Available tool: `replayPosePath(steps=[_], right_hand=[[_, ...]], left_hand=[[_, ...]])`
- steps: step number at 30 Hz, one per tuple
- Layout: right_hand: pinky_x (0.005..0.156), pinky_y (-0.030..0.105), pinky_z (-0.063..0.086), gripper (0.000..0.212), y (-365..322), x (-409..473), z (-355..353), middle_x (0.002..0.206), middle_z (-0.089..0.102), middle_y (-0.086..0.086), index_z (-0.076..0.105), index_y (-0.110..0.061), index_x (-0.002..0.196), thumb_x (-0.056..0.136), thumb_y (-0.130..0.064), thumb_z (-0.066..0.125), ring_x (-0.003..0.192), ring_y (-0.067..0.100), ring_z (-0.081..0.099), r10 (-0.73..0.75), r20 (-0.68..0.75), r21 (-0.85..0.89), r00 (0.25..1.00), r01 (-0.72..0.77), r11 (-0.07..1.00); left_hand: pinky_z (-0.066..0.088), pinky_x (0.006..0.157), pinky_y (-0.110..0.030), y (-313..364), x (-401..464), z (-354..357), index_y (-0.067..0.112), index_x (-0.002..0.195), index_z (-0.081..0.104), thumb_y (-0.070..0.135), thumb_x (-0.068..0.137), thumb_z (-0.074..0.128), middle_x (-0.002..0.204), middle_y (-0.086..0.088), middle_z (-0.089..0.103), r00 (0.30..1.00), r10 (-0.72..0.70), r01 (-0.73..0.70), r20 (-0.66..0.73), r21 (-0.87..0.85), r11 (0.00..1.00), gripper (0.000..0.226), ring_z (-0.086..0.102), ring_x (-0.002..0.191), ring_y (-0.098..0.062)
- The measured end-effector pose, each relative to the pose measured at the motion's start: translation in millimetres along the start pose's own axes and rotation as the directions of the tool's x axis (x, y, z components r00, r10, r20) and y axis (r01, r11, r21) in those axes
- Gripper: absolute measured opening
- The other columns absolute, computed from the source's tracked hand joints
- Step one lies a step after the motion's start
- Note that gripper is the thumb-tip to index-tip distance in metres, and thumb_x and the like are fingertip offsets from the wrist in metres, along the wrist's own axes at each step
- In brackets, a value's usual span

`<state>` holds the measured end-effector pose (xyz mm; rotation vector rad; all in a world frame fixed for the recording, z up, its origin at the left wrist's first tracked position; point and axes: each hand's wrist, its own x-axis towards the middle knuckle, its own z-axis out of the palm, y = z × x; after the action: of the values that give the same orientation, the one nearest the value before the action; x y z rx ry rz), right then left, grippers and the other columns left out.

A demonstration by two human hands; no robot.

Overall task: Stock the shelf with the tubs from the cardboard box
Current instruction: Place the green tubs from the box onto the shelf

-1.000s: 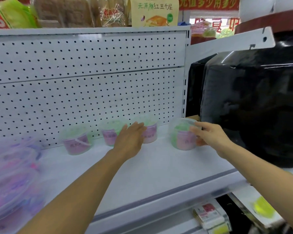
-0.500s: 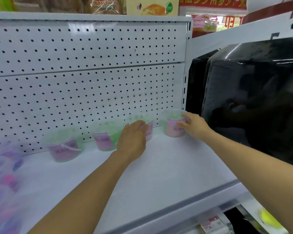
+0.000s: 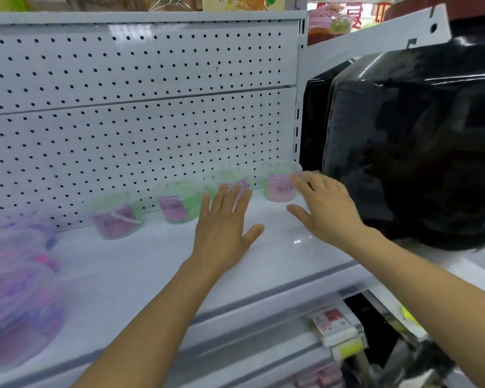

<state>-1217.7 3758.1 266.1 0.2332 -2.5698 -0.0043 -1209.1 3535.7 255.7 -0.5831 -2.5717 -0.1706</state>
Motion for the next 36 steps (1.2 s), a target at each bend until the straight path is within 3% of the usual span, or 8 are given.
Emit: replayPosePath(steps=[5,11,15,19,23,26,31,36], right_hand=[[0.093,0.048,0.046,0.057,-6.1,-92.4,-31.6,0.137,0.051,0.013,0.042,-0.012,0.141,0.093,-0.041,0.051,0.119,0.035,0.052,-0.016,-0.121,0.116,0.993,0.03,0.993],[0.079,0.042,0.049,0.049,5.4,-219.9,-38.8,0.127,0.057,0.01,0.049,-0.011,0.134,0.093,-0.038,0.047,0.11,0.031,0.056,-0.026,-0.061,0.158,0.998,0.035,0.987],[0.075,0.04,0.052,0.044,15.1,-305.8,-13.0,0.123,0.058,0.006,0.052,-0.014,0.132,0.094,-0.037,0.047,0.105,0.028,0.057,0.03,0.098,0.233,0.995,-0.052,0.971],[0.068,0.039,0.054,0.041,26.8,-382.1,29.7,0.119,0.06,0.002,0.054,-0.019,0.129,0.092,-0.035,0.055,0.1,0.024,0.06,0.15,0.328,0.32,0.933,-0.259,0.911],[0.08,0.044,0.054,0.042,37.2,-445.0,75.3,0.129,0.054,-0.002,0.047,-0.028,0.134,0.093,-0.04,0.05,0.11,0.019,0.057,0.311,0.604,0.316,0.734,-0.579,0.752],[0.085,0.043,0.053,0.036,51.8,-472.7,108.5,0.125,0.056,-0.008,0.049,-0.033,0.128,0.093,-0.036,0.053,0.108,0.015,0.058,0.397,0.692,0.317,0.603,-0.748,0.583],[0.09,0.039,0.048,0.04,94.7,-486.1,170.6,0.125,0.059,0.009,0.046,-0.013,0.133,0.095,-0.023,0.054,0.11,0.027,0.058,0.601,0.751,0.177,0.275,-0.96,0.217],[0.083,0.054,0.054,0.051,130.8,-481.1,229.1,0.128,0.05,0.017,0.029,-0.011,0.14,0.096,-0.028,0.049,0.106,0.037,0.055,0.688,0.725,0.028,-0.034,-0.996,-0.079]], left_hand=[[0.029,0.112,-0.046,47.4,-67.7,-13.2,0.019,0.142,0.041,0.058,0.09,0.039,0.142,-0.004,0.047,0.993,0.004,-0.015,-0.115,-0.091,0.996,0.064,0.042,0.132,-0.024],[0.044,0.088,-0.034,115.2,-163.4,-8.0,0.019,0.133,0.049,0.051,0.091,0.045,0.128,-0.001,0.057,0.995,0.018,-0.042,-0.1,-0.242,0.969,0.053,0.05,0.114,-0.02],[0.043,0.09,-0.034,154.0,-230.8,27.9,0.026,0.135,0.046,0.053,0.093,0.044,0.129,0.004,0.053,0.991,-0.046,0.089,0.128,-0.361,0.928,0.05,0.045,0.116,-0.015],[0.038,0.095,-0.028,174.1,-285.6,79.3,0.031,0.14,0.039,0.052,0.094,0.043,0.138,0.01,0.044,0.899,-0.118,0.308,0.421,-0.416,0.855,0.051,0.04,0.126,-0.012],[0.041,0.097,-0.026,193.0,-324.3,136.8,0.029,0.136,0.044,0.047,0.093,0.05,0.134,0.01,0.049,0.741,-0.14,0.533,0.656,-0.449,0.717,0.047,0.049,0.12,-0.009],[0.048,0.092,-0.032,212.9,-331.5,184.4,0.027,0.131,0.049,0.045,0.092,0.054,0.127,0.006,0.058,0.604,-0.161,0.691,0.781,-0.413,0.593,0.043,0.058,0.107,-0.009],[0.05,0.094,-0.045,249.4,-315.3,264.7,0.029,0.111,0.056,0.04,0.091,0.057,0.113,0.001,0.063,0.422,-0.13,0.853,0.897,-0.345,0.391,0.023,0.06,0.104,-0.018],[0.047,0.098,-0.049,279.5,-304.8,338.7,0.018,0.14,0.031,0.05,0.089,0.052,0.127,-0.012,0.055,0.158,-0.148,0.975,0.976,-0.13,0.18,0.064,0.057,0.113,-0.029]])
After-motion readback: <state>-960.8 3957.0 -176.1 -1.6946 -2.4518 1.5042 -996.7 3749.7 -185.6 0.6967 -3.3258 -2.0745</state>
